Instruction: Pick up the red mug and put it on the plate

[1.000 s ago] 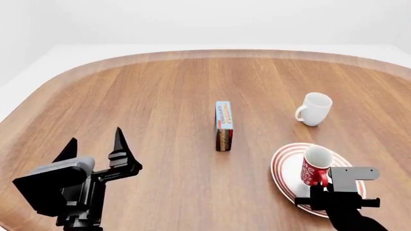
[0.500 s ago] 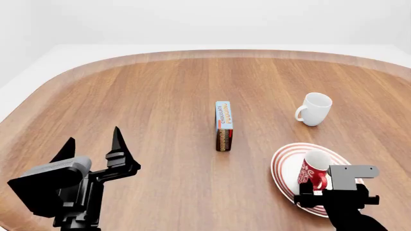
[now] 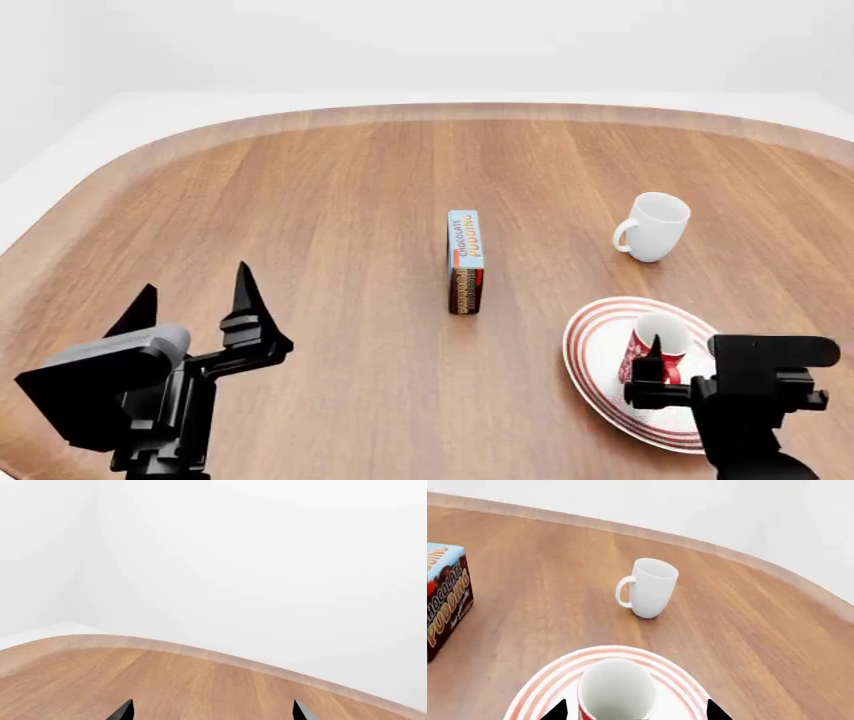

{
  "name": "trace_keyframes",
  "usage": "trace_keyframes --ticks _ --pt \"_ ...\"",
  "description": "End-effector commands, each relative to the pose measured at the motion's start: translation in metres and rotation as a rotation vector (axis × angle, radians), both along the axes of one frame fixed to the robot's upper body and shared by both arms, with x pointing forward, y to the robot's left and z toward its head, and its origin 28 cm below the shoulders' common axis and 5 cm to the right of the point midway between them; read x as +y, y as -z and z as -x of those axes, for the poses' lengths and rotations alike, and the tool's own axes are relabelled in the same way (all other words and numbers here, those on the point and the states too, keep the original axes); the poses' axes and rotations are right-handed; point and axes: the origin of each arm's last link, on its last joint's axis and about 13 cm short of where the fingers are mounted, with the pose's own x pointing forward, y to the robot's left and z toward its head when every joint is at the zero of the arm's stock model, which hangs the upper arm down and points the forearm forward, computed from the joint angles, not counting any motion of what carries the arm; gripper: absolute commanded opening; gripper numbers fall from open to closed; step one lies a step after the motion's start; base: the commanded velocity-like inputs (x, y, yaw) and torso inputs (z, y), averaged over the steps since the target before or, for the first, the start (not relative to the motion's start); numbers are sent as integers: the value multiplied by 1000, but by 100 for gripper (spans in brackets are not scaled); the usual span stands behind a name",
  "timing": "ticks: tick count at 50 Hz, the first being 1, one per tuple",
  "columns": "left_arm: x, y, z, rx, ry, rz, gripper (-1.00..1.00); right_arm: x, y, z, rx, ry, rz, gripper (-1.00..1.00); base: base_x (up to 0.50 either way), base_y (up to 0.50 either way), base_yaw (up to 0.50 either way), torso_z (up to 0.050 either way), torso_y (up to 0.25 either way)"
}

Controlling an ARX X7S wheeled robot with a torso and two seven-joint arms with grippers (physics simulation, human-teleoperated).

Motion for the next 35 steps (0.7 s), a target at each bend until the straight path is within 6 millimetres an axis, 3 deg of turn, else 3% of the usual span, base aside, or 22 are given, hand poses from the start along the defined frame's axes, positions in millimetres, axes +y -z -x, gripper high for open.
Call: trace_keyframes --ticks 1,13,27,35 --pt "0 -1 0 -3 1 2 100 4 -20 7 -196 41 87 100 0 0 0 0 0" --pt "0 -3 1 -7 3 5 100 13 -46 17 -446 47 276 100 0 0 0 0 0" --pt "2 -7 3 -21 3 17 100 22 -76 40 -840 19 386 100 0 0 0 0 0" --pt "4 -14 10 -76 2 38 100 28 -86 53 -969 -13 430 100 0 0 0 0 0"
